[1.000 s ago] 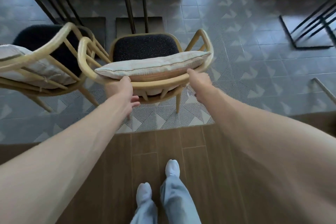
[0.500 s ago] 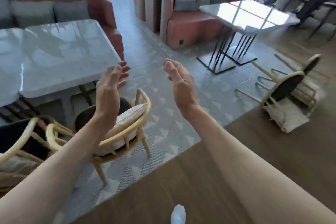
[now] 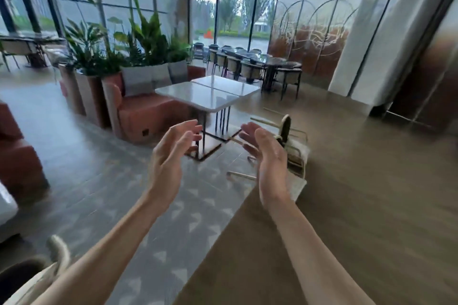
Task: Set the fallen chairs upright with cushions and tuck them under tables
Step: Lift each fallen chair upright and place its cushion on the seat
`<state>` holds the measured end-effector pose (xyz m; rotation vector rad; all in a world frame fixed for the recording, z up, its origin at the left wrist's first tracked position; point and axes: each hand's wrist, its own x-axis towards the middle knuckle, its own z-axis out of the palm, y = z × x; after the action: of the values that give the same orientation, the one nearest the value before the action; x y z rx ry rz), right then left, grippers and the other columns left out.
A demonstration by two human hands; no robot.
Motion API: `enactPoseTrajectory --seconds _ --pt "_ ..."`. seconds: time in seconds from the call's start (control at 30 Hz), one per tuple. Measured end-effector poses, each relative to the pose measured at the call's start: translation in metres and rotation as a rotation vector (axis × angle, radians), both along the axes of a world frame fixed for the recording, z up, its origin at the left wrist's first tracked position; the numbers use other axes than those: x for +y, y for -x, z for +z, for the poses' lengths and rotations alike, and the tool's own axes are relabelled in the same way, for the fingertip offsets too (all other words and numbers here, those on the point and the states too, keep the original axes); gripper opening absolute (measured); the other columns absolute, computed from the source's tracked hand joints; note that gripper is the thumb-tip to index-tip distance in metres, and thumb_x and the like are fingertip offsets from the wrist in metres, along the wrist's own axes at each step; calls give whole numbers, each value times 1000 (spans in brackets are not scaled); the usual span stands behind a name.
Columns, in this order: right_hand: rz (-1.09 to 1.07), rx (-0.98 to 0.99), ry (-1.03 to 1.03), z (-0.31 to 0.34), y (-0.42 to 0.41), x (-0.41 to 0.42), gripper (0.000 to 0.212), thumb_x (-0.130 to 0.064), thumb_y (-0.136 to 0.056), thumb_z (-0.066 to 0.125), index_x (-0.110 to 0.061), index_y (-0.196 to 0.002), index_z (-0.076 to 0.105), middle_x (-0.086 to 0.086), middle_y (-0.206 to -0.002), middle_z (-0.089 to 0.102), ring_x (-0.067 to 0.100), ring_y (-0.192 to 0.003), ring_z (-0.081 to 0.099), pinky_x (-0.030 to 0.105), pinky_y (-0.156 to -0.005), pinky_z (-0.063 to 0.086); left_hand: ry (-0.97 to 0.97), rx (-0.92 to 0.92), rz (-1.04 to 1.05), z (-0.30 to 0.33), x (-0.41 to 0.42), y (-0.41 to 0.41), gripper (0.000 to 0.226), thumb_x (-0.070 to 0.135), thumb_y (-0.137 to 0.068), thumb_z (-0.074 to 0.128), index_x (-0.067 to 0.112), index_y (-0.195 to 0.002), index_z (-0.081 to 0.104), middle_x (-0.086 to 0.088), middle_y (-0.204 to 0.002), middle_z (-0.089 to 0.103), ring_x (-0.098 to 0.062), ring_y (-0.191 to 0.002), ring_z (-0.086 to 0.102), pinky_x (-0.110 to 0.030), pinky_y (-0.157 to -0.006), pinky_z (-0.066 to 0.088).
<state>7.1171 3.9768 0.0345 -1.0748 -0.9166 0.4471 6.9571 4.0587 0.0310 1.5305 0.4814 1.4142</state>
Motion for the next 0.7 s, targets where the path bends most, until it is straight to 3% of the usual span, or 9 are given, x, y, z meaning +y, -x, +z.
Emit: enactPoseTrajectory --seconds 0.1,0.27,0.4,0.53,0.7 --pt "-24 -32 15 -4 -74 -16 35 -43 -96 53 -22 -114 74 0 -118 76 18 -115 69 45 -103 52 5 -42 -47 -7 -2 -78 32 31 -96 54 15 -118 69 -7 -118 73 -26 -112 66 -45 -99 48" --pt "-130 21 57 -11 -198 -36 38 -38 -98 54 -11 -117 73 4 -115 76 20 -112 70 28 -86 57 79 -112 -151 -12 1 -220 31 35 -93 55 18 -113 71 0 -110 76 -21 -107 70 -32 -86 56" --pt "-235 -42 75 -7 -283 -41 33 -33 -104 52 -12 -115 74 3 -115 76 19 -112 69 41 -100 54 87 -132 -242 -6 5 -323 27 44 -89 59 27 -102 76 -3 -105 76 -24 -103 69 -44 -91 54" --pt "-321 -55 43 -10 -382 -30 30 -35 -100 52 -19 -111 76 0 -113 77 17 -110 71 39 -95 56 77 -119 -313 -12 31 -428 31 45 -91 57 23 -104 75 -4 -108 75 -26 -104 69 -52 -95 52" --pt "-409 -66 33 -36 -510 8 36 -36 -98 52 -15 -115 75 2 -115 77 20 -109 72 47 -99 54 135 -100 -372 -32 87 -567 31 36 -96 53 15 -109 72 -3 -106 75 -29 -102 69 -34 -84 56"
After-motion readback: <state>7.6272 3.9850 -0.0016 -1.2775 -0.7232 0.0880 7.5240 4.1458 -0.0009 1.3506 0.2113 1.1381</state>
